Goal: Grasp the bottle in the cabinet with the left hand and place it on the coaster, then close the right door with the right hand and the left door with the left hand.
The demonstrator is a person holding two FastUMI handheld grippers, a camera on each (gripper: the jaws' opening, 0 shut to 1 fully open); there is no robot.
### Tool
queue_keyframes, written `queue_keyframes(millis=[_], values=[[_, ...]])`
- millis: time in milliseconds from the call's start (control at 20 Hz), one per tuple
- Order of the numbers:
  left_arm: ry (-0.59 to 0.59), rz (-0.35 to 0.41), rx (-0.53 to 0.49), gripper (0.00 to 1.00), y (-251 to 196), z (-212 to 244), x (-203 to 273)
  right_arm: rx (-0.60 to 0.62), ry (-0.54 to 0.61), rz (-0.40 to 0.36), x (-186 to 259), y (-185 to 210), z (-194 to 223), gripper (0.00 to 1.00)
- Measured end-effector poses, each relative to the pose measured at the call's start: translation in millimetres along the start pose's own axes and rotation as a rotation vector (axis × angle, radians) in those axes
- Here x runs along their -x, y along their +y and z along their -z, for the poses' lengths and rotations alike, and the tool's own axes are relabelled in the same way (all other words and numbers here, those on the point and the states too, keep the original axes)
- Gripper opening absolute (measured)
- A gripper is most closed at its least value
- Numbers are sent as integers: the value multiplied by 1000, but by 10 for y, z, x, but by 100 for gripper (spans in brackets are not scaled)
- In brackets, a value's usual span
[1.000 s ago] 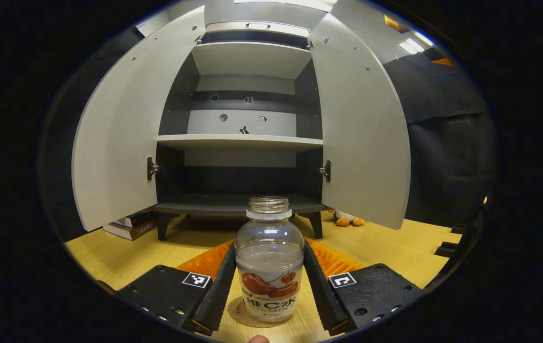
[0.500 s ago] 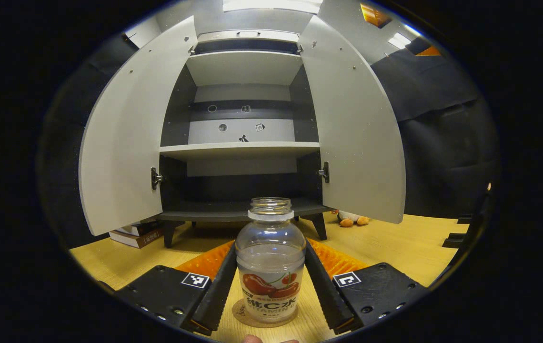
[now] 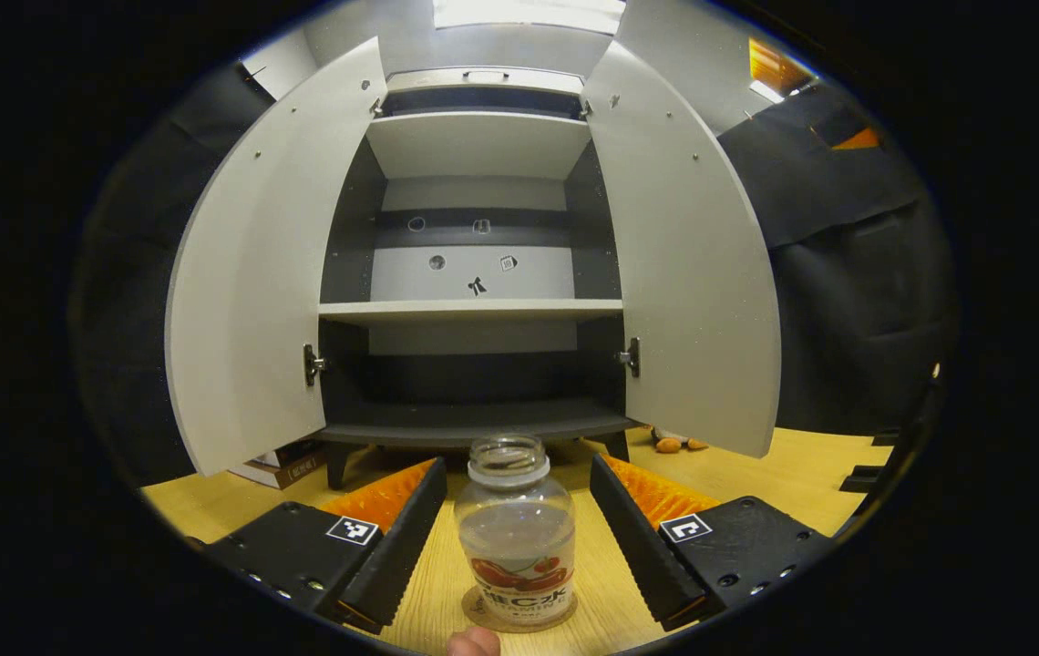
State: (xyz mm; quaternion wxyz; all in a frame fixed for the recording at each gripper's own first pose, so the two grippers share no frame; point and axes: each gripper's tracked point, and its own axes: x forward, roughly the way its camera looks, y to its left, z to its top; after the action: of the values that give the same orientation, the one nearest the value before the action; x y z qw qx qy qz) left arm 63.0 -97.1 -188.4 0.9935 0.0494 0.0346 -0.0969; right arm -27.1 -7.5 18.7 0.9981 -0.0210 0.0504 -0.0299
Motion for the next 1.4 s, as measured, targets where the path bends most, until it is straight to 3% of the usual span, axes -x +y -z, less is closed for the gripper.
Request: queue_keyframes(millis=[400, 650, 1000, 1200, 1400], values=[[-65, 55, 57, 96, -66, -1062, 150, -62, -97, -4, -143, -290, -158, 83], [-66, 33, 76, 96, 48, -1570, 253, -87, -192, 31, -290, -618, -328, 83], [-39, 10, 61, 95, 219, -1804, 401, -54, -279, 82, -601, -1150, -852, 83], [-19, -25, 27, 95, 362, -1740, 527, -4, -285, 66, -928, -1338, -1153, 83], [-10, -61, 75, 95, 467, -1719, 637, -2, -273, 94, -1316, -1554, -1311, 83]])
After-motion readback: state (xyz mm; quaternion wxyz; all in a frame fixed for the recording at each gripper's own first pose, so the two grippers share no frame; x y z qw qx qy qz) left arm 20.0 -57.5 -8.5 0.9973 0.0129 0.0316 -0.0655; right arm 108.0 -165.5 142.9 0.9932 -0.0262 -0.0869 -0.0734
